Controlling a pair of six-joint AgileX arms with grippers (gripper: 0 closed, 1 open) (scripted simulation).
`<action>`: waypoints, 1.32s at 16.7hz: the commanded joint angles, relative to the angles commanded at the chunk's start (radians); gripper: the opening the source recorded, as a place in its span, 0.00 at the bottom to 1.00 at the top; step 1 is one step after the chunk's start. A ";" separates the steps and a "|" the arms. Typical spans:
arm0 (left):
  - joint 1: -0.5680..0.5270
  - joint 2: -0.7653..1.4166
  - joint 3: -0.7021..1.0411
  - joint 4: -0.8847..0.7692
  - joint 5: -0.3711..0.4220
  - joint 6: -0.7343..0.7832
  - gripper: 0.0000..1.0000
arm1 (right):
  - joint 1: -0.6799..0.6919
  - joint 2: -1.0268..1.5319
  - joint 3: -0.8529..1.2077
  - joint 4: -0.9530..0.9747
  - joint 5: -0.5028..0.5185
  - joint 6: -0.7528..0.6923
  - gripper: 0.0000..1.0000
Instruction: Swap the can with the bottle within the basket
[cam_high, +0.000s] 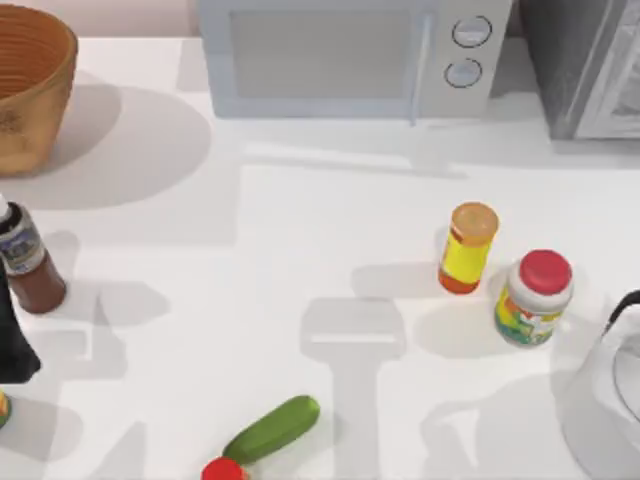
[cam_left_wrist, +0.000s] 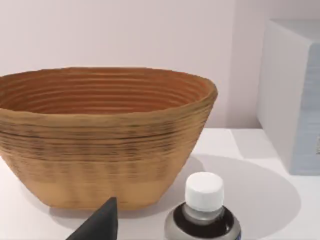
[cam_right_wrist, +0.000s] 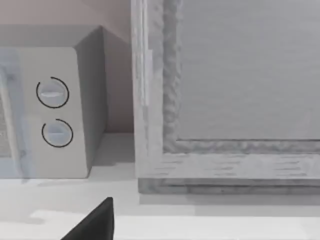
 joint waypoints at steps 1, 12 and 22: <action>0.000 0.000 0.000 0.000 0.000 0.000 1.00 | 0.000 0.000 0.000 0.000 0.000 0.000 1.00; 0.044 0.499 0.519 -0.245 0.010 0.010 1.00 | 0.000 0.000 0.000 0.000 0.000 0.000 1.00; 0.110 1.566 1.604 -0.824 0.059 0.076 1.00 | 0.000 0.000 0.000 0.000 0.000 0.000 1.00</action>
